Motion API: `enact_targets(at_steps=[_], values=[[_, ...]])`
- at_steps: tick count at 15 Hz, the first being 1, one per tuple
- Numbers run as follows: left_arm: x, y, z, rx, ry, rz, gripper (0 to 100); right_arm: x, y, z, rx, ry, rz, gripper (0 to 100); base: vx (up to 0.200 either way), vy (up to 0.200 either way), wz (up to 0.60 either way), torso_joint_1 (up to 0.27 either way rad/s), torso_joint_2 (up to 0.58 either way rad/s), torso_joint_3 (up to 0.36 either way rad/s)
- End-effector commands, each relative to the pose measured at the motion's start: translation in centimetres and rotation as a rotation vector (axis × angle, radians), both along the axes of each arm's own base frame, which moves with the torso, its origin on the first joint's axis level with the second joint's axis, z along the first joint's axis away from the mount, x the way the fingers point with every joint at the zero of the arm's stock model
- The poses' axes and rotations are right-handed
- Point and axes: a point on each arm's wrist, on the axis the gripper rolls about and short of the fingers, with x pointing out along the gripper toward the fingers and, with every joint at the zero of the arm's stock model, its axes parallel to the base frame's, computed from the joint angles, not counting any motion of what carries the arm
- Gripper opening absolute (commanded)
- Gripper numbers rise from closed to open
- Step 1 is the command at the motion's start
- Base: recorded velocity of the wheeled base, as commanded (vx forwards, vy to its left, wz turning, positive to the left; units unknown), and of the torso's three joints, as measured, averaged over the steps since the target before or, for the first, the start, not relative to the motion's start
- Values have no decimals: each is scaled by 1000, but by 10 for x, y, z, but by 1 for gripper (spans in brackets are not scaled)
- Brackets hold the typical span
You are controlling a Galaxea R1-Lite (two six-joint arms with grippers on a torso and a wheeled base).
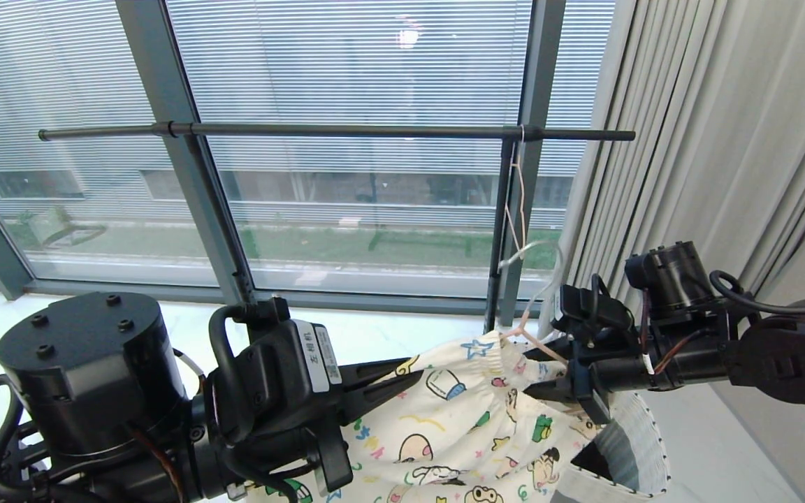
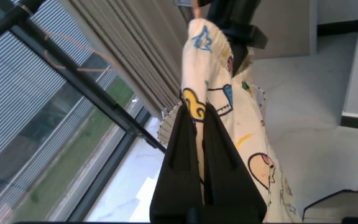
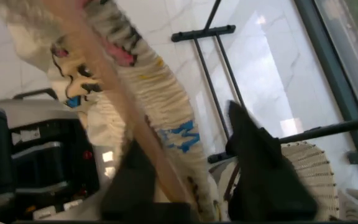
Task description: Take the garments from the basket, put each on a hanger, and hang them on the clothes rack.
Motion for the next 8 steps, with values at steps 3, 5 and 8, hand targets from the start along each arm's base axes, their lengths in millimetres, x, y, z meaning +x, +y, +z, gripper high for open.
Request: enact_targets(at_steps=[3,5,8], values=[[0,0,-1,3,1,-2,0,1,0,-1,-22,-32,-1,0,0,0,0,0,0,0],[-1,0,-2,6,-1,-4,0,0,-1,1,-18,-48,3,0,0,0,0,0,0,0],[-1,1,-3,10,4,3,100,1,-7,12,6,-132,11,0,0,0,0,0,0,0]])
